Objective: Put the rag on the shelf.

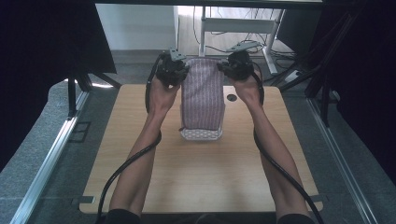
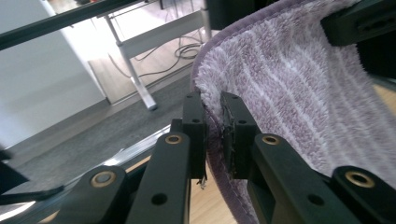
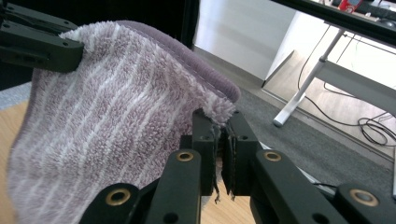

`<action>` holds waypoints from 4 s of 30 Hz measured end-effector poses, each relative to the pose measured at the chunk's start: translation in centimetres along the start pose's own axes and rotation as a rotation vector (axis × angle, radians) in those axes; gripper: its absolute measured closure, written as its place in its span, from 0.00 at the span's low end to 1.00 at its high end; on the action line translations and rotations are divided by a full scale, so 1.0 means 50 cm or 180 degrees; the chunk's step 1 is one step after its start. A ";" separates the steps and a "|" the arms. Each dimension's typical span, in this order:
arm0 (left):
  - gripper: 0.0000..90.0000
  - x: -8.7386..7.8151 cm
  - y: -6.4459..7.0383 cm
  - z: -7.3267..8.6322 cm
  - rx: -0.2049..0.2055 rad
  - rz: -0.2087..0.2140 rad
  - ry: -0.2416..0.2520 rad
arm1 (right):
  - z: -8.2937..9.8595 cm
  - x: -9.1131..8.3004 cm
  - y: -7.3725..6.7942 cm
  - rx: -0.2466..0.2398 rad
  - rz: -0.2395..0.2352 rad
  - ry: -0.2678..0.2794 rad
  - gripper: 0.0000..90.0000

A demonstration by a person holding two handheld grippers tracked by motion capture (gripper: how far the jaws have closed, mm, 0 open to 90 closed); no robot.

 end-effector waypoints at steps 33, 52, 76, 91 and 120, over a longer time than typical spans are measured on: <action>0.54 0.104 -0.024 0.128 -0.0125 0.0083 -0.0614 | 0.153 0.099 0.032 0.0508 -0.0125 -0.0562 0.70; 0.33 0.049 -0.061 0.147 -0.0371 0.0178 -0.0494 | 0.166 0.053 0.024 0.0528 -0.0260 -0.0446 0.48; 0.23 -0.005 -0.079 0.193 -0.0547 0.0331 -0.0538 | 0.196 -0.013 0.021 0.0614 -0.0309 -0.0349 0.38; 0.19 -0.035 -0.059 0.211 -0.0445 0.0446 -0.0525 | 0.229 -0.049 0.007 0.0560 -0.0364 -0.0392 0.30; 0.14 -0.105 0.021 0.280 -0.0236 0.0626 -0.0367 | 0.314 -0.120 -0.085 0.0443 -0.0670 -0.0409 0.15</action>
Point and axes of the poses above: each handheld gripper's, and its own axes: x roughly forward along the jaws, z roughly out of its underside, y roughly to its right, the point moved 6 cm from there along x, roughly forward along the jaws
